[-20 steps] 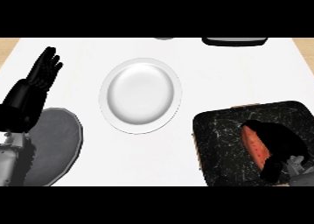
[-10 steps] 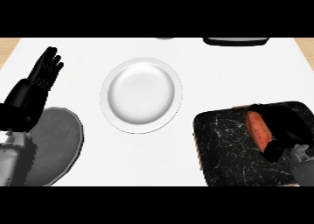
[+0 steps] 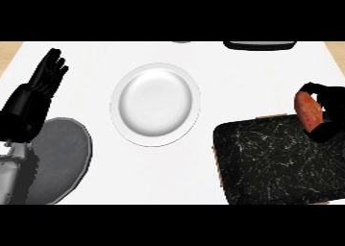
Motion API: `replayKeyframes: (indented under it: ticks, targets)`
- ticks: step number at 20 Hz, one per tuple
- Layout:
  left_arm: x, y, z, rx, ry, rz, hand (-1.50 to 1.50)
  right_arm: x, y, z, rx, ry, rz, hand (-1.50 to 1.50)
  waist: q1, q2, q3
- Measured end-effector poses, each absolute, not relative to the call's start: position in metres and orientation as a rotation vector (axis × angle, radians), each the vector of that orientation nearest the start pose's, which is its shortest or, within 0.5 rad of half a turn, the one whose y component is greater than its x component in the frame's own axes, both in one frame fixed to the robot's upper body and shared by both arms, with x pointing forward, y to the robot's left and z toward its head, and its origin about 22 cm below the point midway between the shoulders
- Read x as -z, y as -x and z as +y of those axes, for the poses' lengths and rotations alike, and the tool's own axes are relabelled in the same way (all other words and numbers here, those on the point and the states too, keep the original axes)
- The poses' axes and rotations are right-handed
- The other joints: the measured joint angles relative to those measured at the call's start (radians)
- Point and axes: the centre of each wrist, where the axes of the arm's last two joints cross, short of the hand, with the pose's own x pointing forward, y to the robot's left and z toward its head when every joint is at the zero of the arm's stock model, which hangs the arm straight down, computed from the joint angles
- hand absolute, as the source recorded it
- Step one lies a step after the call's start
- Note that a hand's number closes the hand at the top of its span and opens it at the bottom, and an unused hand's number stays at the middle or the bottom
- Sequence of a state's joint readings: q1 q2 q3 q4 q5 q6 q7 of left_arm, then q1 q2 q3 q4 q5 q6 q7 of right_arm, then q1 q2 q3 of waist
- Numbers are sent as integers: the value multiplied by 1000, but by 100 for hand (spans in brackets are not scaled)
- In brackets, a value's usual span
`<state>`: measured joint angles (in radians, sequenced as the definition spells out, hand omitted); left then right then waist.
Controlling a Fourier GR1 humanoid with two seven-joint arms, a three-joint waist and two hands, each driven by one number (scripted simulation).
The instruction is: Pick the sweet potato from the tray and place it in the plate
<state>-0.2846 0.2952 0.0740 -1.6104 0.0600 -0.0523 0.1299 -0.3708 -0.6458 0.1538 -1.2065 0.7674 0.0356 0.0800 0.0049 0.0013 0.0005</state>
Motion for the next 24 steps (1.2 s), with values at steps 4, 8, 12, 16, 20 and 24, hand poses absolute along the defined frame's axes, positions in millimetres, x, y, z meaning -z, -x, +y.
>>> replayKeyframes:
  ticks: [4,8,12,16,20,24]
  targets:
    - [-104,-296,283,229,-142,-1741,0,-100,-327,-331,-1112,993,-1371,150,-7,-3,-1]
    - [-104,-297,283,229,-140,-1740,0,-118,-328,-303,-1046,852,-1585,150,-10,-4,-1]
    - [-102,-296,287,225,-149,-1743,0,-140,-326,-275,-999,712,-1715,150,-9,-5,-1]
    - [-100,-293,289,231,-148,-1746,0,-160,-323,-237,-1003,629,-1767,150,-4,-4,-1]
    - [-101,-293,283,230,-142,-1752,0,-168,-328,-194,-1014,581,-1789,150,1,-3,-1]
    - [-98,-293,280,233,-132,-1748,0,-175,-339,-149,-997,519,-1798,150,5,-1,-1]
